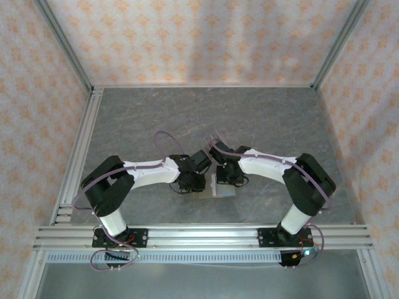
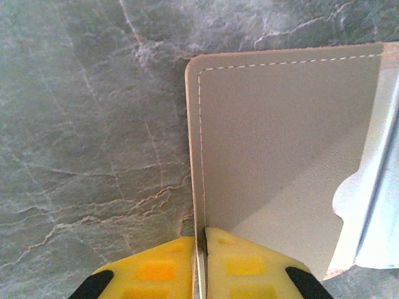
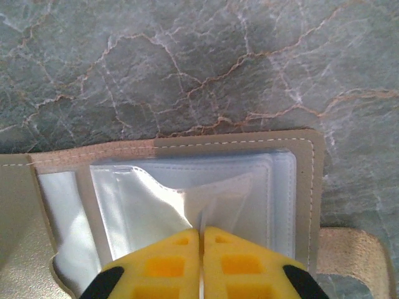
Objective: Put the credit cards into the card holder
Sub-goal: Flip over the card slot in the card holder.
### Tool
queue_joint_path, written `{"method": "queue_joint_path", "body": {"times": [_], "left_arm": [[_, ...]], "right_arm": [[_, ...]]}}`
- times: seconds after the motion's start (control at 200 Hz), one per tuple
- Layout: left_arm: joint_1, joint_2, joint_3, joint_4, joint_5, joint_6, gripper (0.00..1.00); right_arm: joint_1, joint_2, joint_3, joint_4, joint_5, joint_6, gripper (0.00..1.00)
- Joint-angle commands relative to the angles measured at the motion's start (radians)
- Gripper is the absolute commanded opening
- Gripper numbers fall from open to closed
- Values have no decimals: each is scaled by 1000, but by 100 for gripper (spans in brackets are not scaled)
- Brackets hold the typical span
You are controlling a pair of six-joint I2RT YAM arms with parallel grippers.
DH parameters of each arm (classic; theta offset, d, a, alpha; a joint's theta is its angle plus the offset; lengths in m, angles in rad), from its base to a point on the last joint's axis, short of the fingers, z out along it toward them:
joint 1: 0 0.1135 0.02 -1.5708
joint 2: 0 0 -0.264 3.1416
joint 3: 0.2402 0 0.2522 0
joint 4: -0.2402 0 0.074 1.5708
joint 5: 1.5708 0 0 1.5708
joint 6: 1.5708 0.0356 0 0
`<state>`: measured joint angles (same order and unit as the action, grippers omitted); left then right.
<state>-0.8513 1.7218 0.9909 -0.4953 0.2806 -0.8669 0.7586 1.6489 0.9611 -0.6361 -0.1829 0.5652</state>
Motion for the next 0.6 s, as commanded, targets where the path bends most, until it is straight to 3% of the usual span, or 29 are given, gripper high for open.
{"method": "queue_joint_path", "body": {"times": [0.0, 0.22, 0.595], "left_arm": [[-14, -12, -21, 8, -14, -13, 13], [-22, -6, -28, 22, -9, -23, 12], [-28, -3, -34, 57, -1, -58, 12]], "right_arm": [[5, -12, -1, -63, 14, 1, 3], [5, -39, 58, -106, 10, -6, 0], [7, -52, 69, -14, -157, 55, 3]]}}
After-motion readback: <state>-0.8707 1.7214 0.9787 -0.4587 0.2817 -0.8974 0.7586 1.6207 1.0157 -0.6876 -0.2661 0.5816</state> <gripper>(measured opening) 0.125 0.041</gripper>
